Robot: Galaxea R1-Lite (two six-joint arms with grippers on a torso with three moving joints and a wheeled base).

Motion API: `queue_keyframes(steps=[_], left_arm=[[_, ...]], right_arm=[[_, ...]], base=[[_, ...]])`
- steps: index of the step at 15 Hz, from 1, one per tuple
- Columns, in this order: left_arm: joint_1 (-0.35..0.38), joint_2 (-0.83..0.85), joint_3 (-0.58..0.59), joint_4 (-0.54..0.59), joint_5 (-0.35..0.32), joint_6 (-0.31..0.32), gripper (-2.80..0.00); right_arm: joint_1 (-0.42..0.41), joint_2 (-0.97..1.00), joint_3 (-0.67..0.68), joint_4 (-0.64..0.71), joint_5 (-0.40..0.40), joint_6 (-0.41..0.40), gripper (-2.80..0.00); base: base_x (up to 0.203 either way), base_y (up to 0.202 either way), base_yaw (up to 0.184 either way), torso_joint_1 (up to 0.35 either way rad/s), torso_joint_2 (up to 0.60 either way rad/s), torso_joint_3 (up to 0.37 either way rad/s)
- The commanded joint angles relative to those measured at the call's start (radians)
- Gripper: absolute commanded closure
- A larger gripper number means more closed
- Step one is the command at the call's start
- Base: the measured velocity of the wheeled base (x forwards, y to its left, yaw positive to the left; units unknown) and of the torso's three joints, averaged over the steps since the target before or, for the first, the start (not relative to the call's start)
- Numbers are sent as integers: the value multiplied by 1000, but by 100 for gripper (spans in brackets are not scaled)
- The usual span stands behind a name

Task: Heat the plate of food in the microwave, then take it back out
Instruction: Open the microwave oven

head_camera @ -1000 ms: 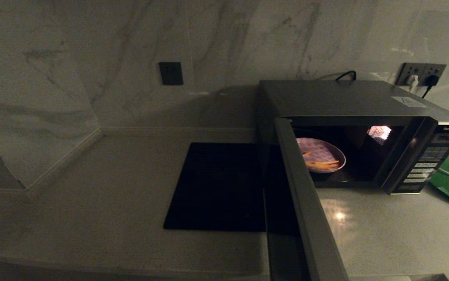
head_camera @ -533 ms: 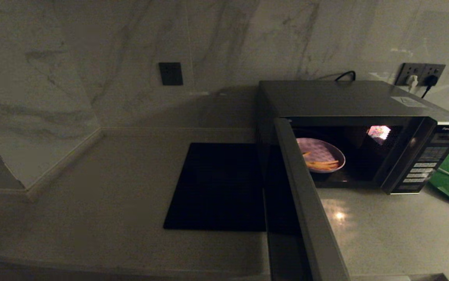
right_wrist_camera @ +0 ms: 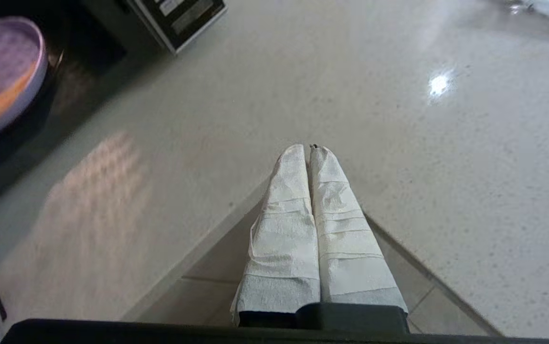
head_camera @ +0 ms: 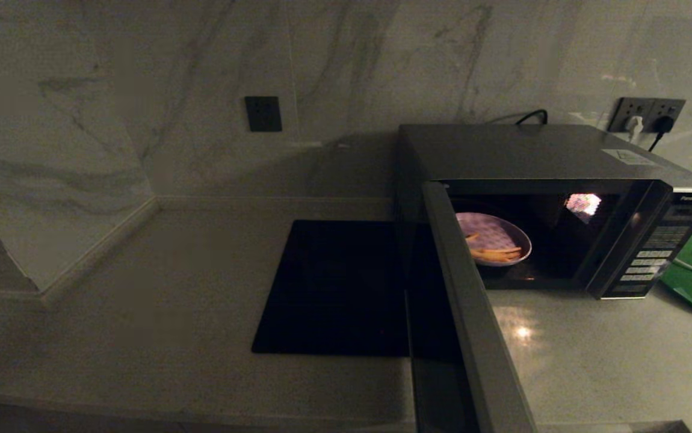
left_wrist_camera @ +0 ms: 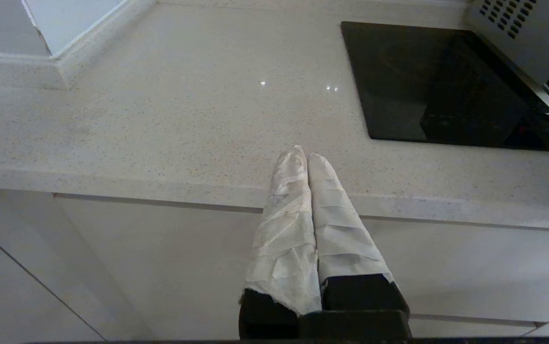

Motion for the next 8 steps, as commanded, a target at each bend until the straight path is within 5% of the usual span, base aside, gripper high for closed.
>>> queue_keyframes(steps=[1, 8], left_arm=[[0, 0, 0, 0, 1, -1, 0], [0, 0, 0, 0, 1, -1, 0]], right_arm=[[-5, 53, -16, 6, 18, 11, 0], [-127, 530, -295, -21, 311, 7, 0]], base=[[0, 0, 0, 0, 0, 0], [0, 0, 0, 0, 0, 0]])
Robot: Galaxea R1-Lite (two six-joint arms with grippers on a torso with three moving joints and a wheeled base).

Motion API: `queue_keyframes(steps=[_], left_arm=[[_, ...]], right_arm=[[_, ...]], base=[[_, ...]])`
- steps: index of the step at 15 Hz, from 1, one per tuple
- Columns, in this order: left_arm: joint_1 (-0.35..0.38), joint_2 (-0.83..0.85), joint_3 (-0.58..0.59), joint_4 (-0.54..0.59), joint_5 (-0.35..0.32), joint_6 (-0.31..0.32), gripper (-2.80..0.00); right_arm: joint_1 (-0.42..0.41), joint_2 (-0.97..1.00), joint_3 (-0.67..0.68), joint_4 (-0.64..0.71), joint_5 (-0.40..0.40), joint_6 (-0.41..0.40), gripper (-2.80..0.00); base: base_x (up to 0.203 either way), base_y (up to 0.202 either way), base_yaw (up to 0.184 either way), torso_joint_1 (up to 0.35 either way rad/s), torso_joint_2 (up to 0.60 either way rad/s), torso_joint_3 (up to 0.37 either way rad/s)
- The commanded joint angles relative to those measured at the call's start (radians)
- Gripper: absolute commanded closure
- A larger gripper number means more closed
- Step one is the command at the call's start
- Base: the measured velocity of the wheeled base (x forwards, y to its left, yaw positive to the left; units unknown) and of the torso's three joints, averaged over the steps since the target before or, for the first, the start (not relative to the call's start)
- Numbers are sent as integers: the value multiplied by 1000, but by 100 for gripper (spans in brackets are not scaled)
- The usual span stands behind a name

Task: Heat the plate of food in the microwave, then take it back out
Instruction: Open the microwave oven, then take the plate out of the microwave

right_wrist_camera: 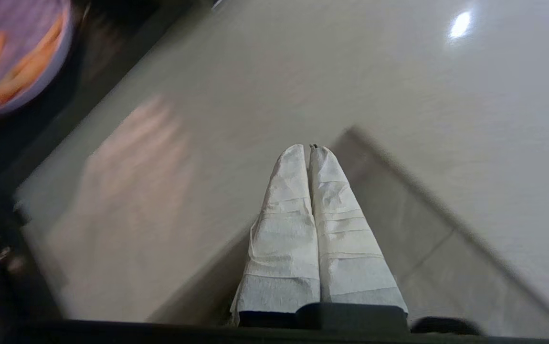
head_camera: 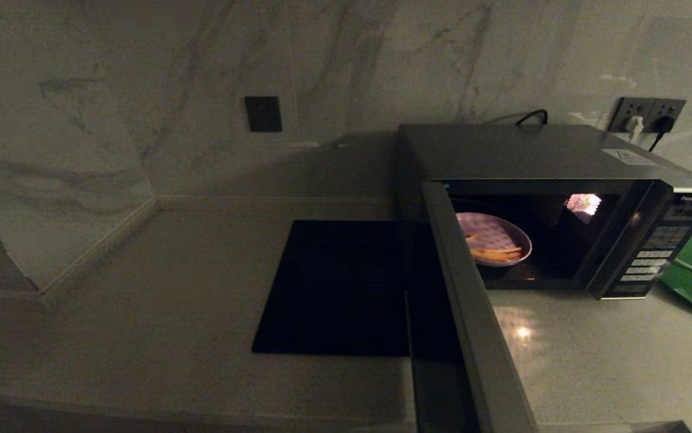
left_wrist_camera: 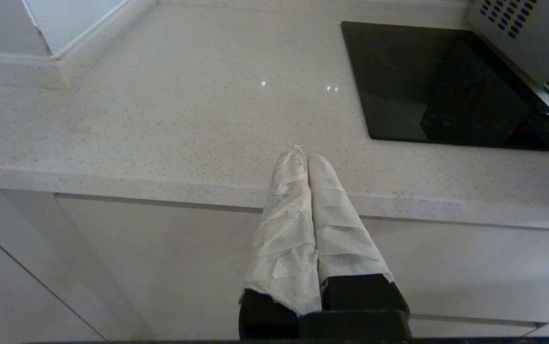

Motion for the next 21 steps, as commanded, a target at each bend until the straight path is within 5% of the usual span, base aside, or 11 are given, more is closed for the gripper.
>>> queue_keyframes(steps=[1, 5, 9, 13, 17, 21], left_arm=[[0, 1, 0, 0, 0, -1, 0], [0, 0, 0, 0, 0, -1, 0], [0, 0, 0, 0, 0, -1, 0], [0, 0, 0, 0, 0, -1, 0], [0, 1, 0, 0, 0, -1, 0], [0, 0, 0, 0, 0, -1, 0]], right_arm=[[-30, 255, -114, -7, 117, 3, 0], [-44, 464, -323, -18, 370, 5, 0], [-56, 607, -583, -19, 475, 33, 0], [-94, 737, -719, -34, 503, -62, 0], [-119, 757, -644, -197, 510, -99, 0], [-121, 751, -646, -215, 502, -112, 0]], base=[[0, 0, 0, 0, 0, 0], [0, 0, 0, 0, 0, 0], [0, 0, 0, 0, 0, 0], [0, 0, 0, 0, 0, 0], [0, 0, 0, 0, 0, 0], [0, 0, 0, 0, 0, 0]])
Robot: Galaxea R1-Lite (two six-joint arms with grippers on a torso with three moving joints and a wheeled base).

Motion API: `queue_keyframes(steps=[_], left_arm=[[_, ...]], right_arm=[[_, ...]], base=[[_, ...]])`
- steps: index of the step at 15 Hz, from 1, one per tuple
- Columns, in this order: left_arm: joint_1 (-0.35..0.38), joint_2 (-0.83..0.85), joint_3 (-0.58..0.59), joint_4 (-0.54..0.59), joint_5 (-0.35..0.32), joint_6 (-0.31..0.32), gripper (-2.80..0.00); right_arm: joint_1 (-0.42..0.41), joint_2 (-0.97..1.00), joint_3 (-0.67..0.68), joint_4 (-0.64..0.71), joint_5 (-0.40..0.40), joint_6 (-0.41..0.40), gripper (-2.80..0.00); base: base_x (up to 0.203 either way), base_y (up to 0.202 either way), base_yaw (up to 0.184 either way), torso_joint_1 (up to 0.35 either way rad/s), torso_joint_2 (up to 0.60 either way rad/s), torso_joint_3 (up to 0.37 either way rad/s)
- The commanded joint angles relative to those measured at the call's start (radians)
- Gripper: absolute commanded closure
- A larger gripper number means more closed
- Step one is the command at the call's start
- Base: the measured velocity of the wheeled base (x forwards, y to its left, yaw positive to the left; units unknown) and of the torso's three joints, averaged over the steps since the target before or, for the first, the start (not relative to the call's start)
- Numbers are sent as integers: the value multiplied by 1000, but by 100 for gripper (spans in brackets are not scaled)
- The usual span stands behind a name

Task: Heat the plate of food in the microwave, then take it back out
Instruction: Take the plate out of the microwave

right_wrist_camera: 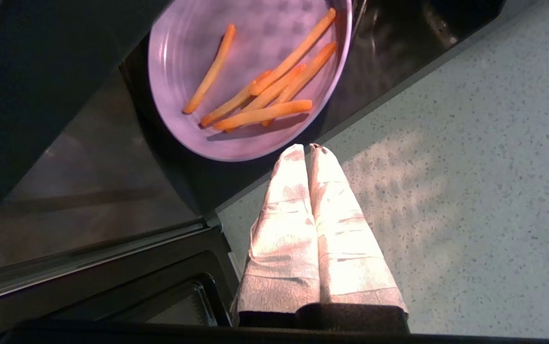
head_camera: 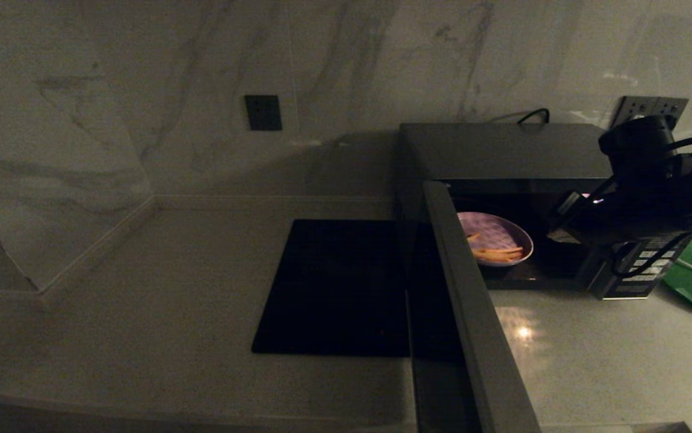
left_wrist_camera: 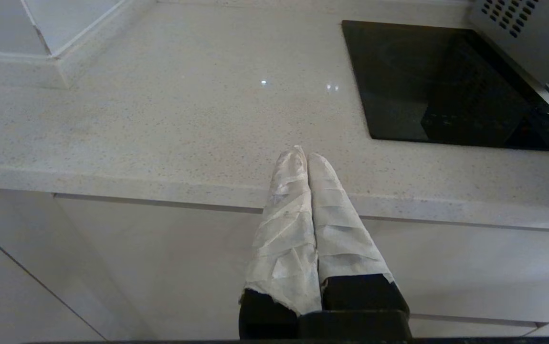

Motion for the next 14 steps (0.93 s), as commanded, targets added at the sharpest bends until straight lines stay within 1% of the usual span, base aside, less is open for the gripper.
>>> queue_keyframes(steps=[1, 7, 14], left_arm=[[0, 0, 0, 0, 0, -1, 0], [0, 0, 0, 0, 0, -1, 0], [1, 1, 0, 0, 0, -1, 0]], right_arm=[[-8, 5, -1, 2, -1, 5, 0], [-12, 64, -4, -1, -6, 7, 0], [-18, 55, -4, -1, -21, 6, 0]], base=[[0, 0, 0, 0, 0, 0], [0, 0, 0, 0, 0, 0], [0, 0, 0, 0, 0, 0]])
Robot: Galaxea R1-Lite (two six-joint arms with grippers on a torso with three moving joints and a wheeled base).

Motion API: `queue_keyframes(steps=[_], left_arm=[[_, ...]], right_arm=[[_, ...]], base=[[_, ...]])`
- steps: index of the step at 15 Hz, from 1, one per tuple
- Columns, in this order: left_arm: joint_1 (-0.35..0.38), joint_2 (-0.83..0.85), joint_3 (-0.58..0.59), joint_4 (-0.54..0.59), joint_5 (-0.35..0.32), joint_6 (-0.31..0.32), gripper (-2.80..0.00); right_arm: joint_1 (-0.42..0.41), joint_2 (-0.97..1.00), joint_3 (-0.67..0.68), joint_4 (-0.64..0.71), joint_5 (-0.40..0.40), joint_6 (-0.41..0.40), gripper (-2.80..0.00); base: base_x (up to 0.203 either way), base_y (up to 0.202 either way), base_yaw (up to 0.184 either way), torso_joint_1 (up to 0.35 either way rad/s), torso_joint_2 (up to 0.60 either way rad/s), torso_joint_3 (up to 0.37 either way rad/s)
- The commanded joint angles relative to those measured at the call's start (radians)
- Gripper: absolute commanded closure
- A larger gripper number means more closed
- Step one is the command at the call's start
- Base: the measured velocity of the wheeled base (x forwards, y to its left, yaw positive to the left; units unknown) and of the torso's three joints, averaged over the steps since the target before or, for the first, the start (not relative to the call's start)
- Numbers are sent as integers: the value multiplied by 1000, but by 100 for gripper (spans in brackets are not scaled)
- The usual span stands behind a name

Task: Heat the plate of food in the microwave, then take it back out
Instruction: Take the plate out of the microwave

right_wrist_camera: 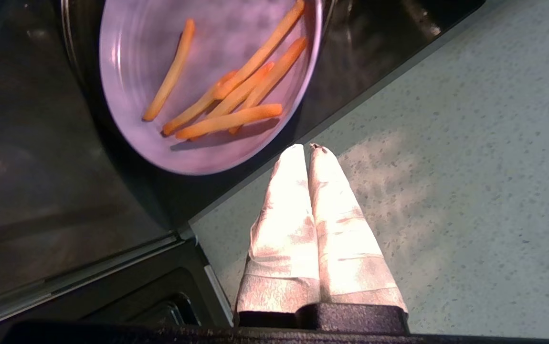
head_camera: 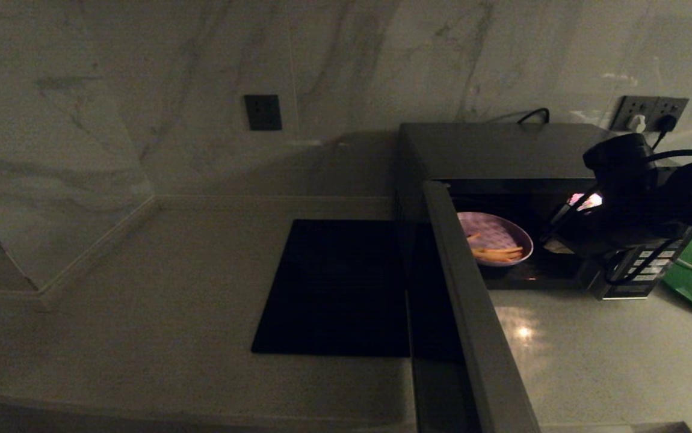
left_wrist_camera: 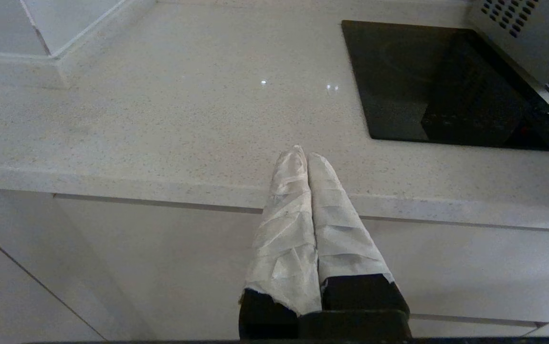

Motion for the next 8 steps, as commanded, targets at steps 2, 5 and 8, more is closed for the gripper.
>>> queue_keyframes(steps=[2, 5, 8], left_arm=[[1, 1, 0, 0, 1, -1, 0], [0, 0, 0, 0, 1, -1, 0], [0, 0, 0, 0, 1, -1, 0]], right_arm=[[2, -9, 3, 2, -74, 3, 0], [3, -8, 4, 2, -88, 3, 0], [3, -7, 4, 2, -88, 3, -280]], base=[[0, 0, 0, 0, 0, 0], [0, 0, 0, 0, 0, 0], [0, 0, 0, 0, 0, 0]])
